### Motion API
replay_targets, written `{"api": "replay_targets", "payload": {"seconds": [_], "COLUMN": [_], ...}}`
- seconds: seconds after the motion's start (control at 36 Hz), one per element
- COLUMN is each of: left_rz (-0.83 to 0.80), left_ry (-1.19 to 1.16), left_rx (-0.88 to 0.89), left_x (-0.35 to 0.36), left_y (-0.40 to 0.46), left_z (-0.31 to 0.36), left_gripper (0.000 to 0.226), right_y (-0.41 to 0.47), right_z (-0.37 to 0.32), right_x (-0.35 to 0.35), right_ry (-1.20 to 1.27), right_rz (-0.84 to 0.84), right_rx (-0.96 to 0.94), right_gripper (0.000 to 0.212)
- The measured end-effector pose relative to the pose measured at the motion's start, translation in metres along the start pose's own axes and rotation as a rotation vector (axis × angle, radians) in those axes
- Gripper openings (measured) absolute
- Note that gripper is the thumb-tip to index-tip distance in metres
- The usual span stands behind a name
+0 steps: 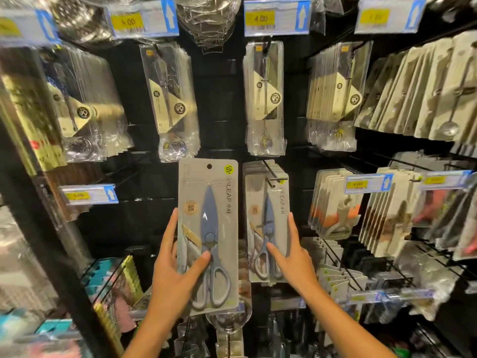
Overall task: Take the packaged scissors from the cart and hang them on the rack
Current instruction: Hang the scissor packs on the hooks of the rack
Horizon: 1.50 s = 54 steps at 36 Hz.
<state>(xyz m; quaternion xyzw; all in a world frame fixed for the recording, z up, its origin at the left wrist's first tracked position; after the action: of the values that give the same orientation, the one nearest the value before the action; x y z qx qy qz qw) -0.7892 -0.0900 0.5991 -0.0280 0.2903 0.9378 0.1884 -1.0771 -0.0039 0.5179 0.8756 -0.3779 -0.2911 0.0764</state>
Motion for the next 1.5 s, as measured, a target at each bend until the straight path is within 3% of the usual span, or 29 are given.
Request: {"api": "replay_targets", "payload": {"seconds": [0.33, 0.44, 0.64, 0.92, 1.03, 1.5], "left_rz": [-0.012, -0.029, -0.043, -0.190, -0.272, -0.409], "left_ry": [-0.034, -0.016, -0.013, -0.098, -0.118, 0.022], "left_rx": [0.007, 0.007, 0.014, -0.038, -0.094, -0.099], "left_x": [0.001, 0.007, 0.026, 0.059, 0.069, 0.129], "left_y": [0.000, -0.001, -0.004, -0.014, -0.016, -0.002], "left_z": [-0.002, -0.005, -0.005, -0.014, -0.027, -0.025], "left_gripper": [0.094, 0.094, 0.095, 0.100, 0.113, 0.121], "right_y": [-0.009, -0.023, -0.047, -0.055, -0.064, -0.054], "right_z": [-0.005, -0.032, -0.089, -0.073, -0.053, -0.020], "right_x": [-0.003, 0.000, 0.008, -0.006, -0.004, -0.045], "right_ry": [0.130, 0.383, 0.576, 0.483, 0.458, 0.375], "right_rz": [0.120, 0.006, -0.215, -0.126, -0.123, 0.010], "right_rx": [-0.073, -0.109, -0.185, -0.167, -0.132, -0.099], "right_gripper": [0.086, 0.064, 0.069, 0.073, 0.072, 0.070]}}
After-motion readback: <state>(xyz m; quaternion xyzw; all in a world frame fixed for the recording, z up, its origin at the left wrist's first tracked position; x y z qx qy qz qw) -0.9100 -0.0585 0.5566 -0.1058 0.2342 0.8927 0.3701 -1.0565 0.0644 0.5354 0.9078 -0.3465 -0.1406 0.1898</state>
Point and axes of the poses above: each hand's wrist, its own y-axis towards the middle knuckle, its own x-axis out of the palm, z = x × y, the point moved 9 cm from there along y, towards the middle knuckle, and after that the axes turned 4 degrees about y, right-handed, at the moved point
